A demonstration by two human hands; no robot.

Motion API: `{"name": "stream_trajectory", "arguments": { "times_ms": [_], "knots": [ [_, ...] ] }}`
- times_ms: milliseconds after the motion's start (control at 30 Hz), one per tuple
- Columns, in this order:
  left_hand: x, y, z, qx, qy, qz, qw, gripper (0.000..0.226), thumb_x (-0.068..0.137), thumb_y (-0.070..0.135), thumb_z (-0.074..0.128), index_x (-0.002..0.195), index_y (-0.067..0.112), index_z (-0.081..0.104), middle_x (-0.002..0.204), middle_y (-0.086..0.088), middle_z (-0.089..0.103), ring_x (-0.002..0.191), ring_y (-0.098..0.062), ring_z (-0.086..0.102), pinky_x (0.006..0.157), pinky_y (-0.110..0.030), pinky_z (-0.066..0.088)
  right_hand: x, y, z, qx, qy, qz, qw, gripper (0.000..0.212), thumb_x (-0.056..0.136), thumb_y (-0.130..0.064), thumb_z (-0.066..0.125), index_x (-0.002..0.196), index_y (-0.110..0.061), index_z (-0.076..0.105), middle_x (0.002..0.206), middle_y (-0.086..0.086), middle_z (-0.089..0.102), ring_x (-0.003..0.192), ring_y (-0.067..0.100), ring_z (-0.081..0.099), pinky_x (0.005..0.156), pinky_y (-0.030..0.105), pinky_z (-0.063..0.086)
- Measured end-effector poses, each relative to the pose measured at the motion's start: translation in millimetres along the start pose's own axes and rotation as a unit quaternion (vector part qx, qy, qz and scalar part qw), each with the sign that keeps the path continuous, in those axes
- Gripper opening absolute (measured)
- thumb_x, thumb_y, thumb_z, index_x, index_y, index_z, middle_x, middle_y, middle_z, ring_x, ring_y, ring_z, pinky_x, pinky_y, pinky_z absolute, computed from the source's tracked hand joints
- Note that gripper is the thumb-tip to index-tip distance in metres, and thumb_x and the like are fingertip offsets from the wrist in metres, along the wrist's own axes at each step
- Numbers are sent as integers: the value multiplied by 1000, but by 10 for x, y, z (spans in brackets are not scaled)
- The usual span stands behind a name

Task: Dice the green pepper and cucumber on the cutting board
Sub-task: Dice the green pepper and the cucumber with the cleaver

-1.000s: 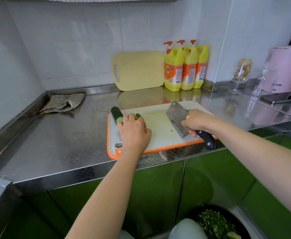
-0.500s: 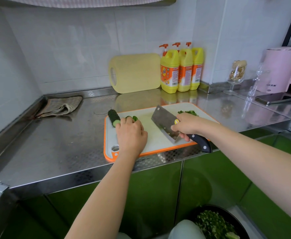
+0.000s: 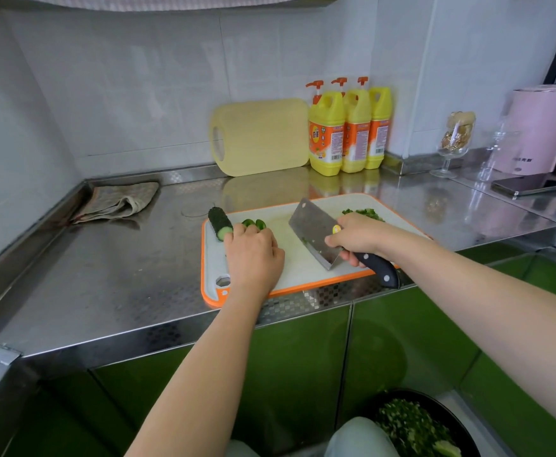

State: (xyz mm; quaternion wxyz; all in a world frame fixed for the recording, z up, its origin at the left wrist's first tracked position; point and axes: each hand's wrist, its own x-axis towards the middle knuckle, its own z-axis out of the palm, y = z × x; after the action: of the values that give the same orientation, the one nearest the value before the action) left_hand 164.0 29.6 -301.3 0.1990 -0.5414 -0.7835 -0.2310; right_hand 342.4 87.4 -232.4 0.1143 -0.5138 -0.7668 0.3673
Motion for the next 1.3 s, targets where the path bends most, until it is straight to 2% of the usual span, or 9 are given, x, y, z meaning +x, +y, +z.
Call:
{"name": "stream_trajectory", "arguments": {
  "times_ms": [200,367,433,500,633,800,1000,1167,1300],
  "knots": [
    [1,-19,17,4,26,19,999,17,76,22,55,81,17,70,84,-6,62,89,-30,46,76,-39,31,61,159,-75,12,63,31,997,21,96,-11,47,83,2,59,66,17,59,53,25,52,49,24,40],
    [52,165,-25,-15,116,90,989,33,83,32,47,97,20,75,99,-8,61,93,-32,51,78,-39,27,31,206,-140,220,104,42,969,21,97,-8,43,77,-7,48,58,10,50,33,12,44,36,16,36],
    [48,395,-86,-78,81,131,985,45,92,42,33,118,28,68,117,-9,56,108,-32,47,84,-39,28,31,218,-159,282,119,64,950,26,97,-8,40,72,-8,48,57,9,49,29,10,42,34,15,35],
    [-14,652,-112,-142,-25,171,975,57,94,53,16,138,38,50,139,-6,41,126,-29,31,98,-39,24,26,220,-179,323,123,82,935,28,95,-8,39,69,-8,49,53,8,49,32,13,42,34,16,35],
    [-44,884,-1,-212,-122,148,958,74,84,64,-5,142,48,38,151,0,23,137,-25,14,110,-39,12,-56,259,-237,342,126,92,927,25,95,-9,36,72,-10,45,53,10,46,43,18,40,35,17,35],
    [145,887,92,-149,-167,90,971,61,98,59,11,132,35,55,154,-2,22,141,-26,12,112,-41,11,-146,356,-313,336,105,86,932,17,94,-11,36,81,-8,45,54,8,45,35,14,39,34,17,32],
    [239,1074,130,-185,-145,119,965,70,86,63,-3,147,48,27,154,-1,18,140,-24,11,110,-39,11,-118,381,-418,299,103,83,945,16,93,-11,35,80,-10,45,55,9,48,41,17,41,43,24,35],
    [345,1046,231,-154,-187,55,969,60,100,56,10,138,32,50,157,-2,18,143,-25,8,113,-40,8,-161,437,-471,299,102,80,945,15,93,-11,36,81,-11,43,55,8,46,39,16,39,40,21,34],
    [310,1017,237,-202,-145,75,966,57,96,58,7,149,44,25,156,-1,16,141,-22,7,112,-39,7,-140,484,-511,298,102,79,946,10,93,-11,35,85,-12,42,56,8,47,38,16,40,40,20,35]
  ]
}}
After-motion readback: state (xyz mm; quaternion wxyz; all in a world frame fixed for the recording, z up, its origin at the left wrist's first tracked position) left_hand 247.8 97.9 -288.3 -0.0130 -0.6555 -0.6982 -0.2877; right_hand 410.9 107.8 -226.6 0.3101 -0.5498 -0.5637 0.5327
